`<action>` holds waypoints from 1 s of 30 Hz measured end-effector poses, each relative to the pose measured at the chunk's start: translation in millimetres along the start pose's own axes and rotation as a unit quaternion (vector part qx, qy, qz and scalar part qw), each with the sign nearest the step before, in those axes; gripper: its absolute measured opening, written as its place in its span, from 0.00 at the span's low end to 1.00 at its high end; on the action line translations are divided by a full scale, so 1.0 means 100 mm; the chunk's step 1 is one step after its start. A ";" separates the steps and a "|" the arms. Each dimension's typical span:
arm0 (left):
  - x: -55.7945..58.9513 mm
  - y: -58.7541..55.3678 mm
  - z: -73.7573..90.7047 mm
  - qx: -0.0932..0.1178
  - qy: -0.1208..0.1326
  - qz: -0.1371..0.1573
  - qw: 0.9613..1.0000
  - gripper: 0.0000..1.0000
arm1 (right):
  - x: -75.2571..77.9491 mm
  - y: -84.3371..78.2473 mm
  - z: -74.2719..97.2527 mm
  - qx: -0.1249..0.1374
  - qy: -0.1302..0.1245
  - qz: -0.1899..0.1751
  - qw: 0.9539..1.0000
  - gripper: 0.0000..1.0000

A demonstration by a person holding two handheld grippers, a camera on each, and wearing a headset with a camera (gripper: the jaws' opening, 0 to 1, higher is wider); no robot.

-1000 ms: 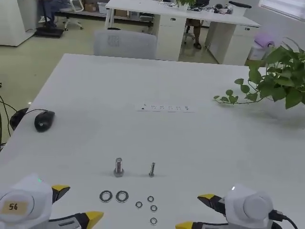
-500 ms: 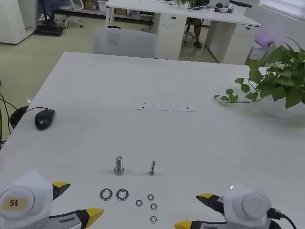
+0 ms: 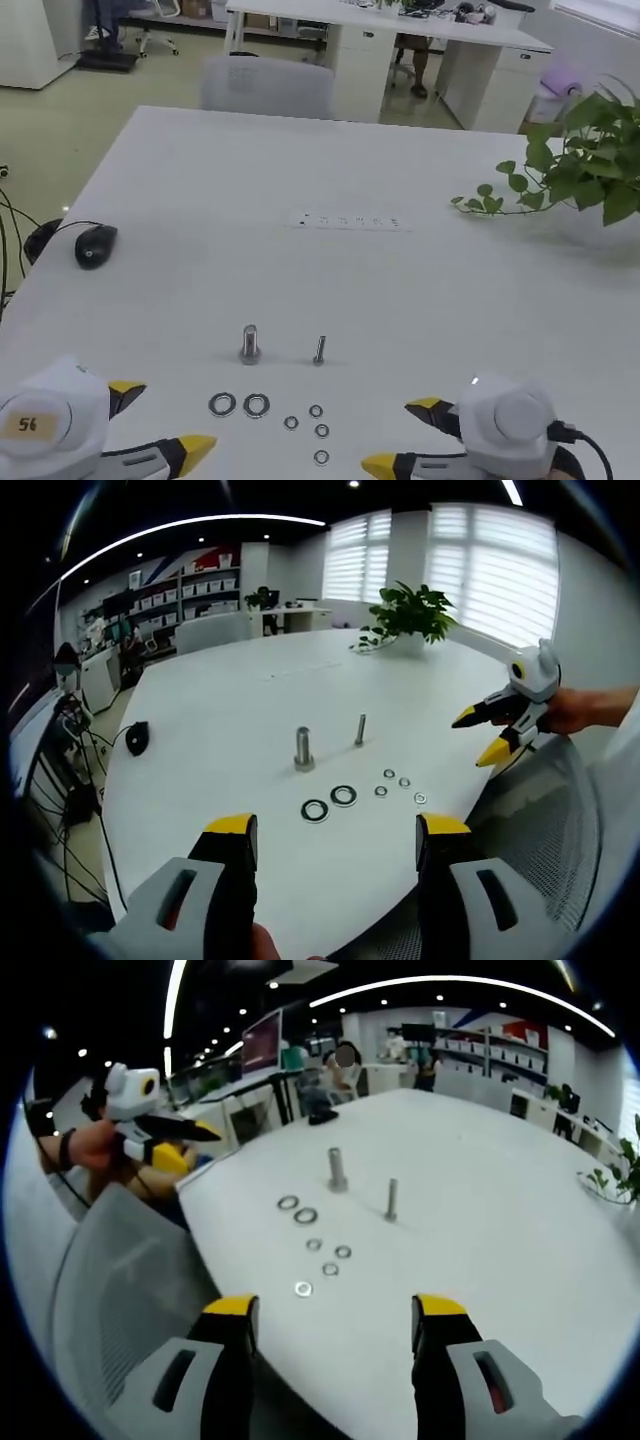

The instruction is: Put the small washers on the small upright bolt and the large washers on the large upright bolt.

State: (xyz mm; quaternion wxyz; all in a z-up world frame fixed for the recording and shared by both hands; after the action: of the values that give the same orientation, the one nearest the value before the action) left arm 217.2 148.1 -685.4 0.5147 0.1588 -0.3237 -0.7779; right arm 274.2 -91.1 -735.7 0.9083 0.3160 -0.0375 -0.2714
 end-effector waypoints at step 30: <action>-0.03 0.04 0.06 0.003 0.009 -0.007 1.000 0.64 | -0.37 -0.07 -0.72 -0.177 0.063 0.173 0.967 0.29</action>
State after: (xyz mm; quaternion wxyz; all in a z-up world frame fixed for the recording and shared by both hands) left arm 217.5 151.8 -678.2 0.5121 0.1692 -0.3202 -0.7789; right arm 257.0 -37.0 -793.6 0.9835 0.1553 0.0142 -0.0916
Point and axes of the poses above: the centre of the closed fingertips' face, and the gripper's own axes: z roughly backward along the fingers, x roughly to its right, y roughly out of its top, the point moved 2 cm from there along z, roughly backward along the fingers, and after that the axes turned 14 degrees about -x, right-handed, at the moved point
